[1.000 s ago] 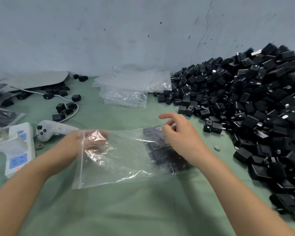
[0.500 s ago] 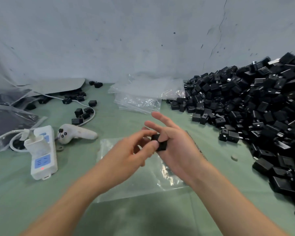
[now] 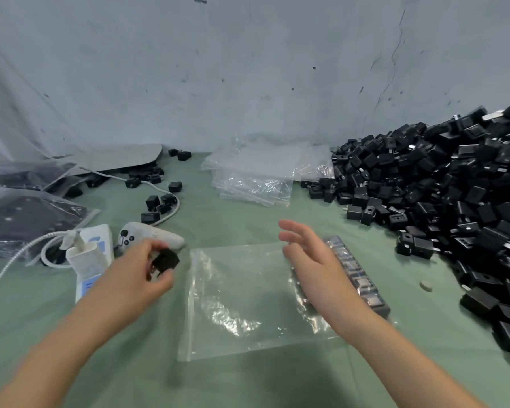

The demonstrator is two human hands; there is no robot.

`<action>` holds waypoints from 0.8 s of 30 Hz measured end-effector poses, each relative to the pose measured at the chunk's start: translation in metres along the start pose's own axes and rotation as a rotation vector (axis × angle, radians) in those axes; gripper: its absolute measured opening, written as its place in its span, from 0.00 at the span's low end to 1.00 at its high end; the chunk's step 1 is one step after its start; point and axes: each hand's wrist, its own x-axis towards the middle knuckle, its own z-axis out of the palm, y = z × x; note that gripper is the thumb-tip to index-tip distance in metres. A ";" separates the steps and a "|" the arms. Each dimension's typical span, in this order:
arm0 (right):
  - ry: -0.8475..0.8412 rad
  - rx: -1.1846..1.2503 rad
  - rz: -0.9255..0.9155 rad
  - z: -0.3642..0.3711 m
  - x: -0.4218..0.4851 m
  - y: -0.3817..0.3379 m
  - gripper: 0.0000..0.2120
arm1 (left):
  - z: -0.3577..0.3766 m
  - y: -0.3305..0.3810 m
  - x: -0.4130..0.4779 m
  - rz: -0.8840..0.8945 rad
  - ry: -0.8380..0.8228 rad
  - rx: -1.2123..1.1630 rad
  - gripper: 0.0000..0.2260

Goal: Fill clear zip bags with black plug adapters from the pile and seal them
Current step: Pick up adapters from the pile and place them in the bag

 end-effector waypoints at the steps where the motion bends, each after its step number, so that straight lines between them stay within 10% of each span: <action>1: -0.008 -0.115 -0.046 0.000 -0.001 0.003 0.19 | 0.003 -0.006 -0.004 0.042 -0.044 0.049 0.14; 7: -0.072 -0.870 -0.458 0.003 -0.007 0.014 0.23 | 0.032 0.000 -0.026 0.299 -0.134 -0.024 0.14; 24: -0.431 -0.998 -0.646 0.051 -0.013 0.002 0.25 | 0.050 -0.003 -0.022 0.453 -0.267 -0.088 0.14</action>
